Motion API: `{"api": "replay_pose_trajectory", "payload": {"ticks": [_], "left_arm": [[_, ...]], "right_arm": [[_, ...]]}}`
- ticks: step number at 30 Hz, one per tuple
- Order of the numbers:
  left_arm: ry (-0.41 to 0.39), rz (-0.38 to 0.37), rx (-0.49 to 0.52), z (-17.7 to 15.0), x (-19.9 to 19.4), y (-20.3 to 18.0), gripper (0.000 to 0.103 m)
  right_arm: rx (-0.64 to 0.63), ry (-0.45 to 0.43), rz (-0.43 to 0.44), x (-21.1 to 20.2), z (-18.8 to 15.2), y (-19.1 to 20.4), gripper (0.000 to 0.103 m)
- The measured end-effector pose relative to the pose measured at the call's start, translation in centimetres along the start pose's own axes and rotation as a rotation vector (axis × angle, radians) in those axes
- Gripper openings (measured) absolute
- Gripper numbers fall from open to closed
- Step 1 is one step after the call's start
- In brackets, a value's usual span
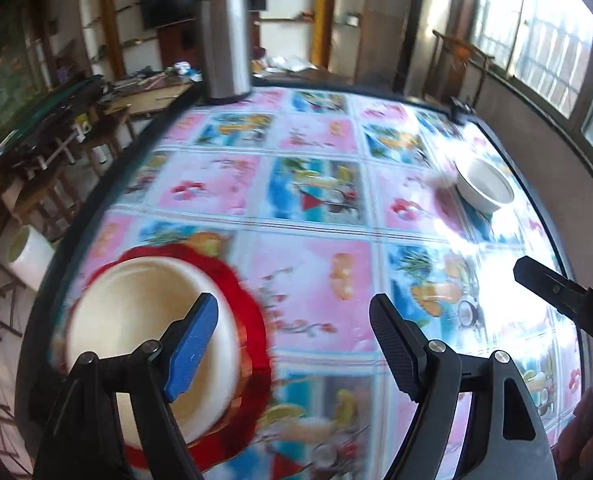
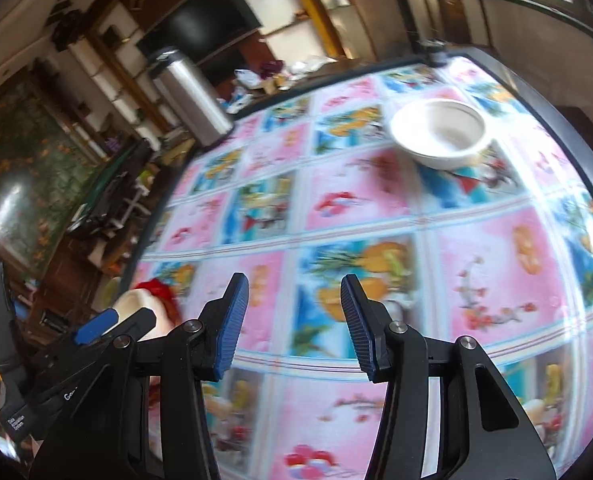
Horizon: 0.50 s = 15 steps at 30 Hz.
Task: Organize plates and bowls
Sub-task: 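Move the left gripper toward the remaining small white bowl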
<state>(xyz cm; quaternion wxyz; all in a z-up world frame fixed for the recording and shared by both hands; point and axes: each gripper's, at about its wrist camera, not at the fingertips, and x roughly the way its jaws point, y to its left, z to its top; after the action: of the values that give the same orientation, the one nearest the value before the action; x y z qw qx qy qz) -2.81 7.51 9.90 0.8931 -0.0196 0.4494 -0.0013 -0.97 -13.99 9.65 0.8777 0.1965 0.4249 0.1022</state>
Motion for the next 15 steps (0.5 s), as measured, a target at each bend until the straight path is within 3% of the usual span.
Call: {"api": "replay_pose_trajectory", "payload": {"ticks": [7, 15], "left_arm": [[0.027, -0.078, 0.044, 2.2, 2.9, -4.9, 0.078], [0.054, -0.076, 0.099, 5.2, 6.7, -9.7, 0.078]], "right_arm": [[0.076, -0.007, -0.097, 0.1, 1.8, -6.0, 0.048], [0.123, -0.008, -0.146, 1.5, 5.5, -10.7, 0.048]]}}
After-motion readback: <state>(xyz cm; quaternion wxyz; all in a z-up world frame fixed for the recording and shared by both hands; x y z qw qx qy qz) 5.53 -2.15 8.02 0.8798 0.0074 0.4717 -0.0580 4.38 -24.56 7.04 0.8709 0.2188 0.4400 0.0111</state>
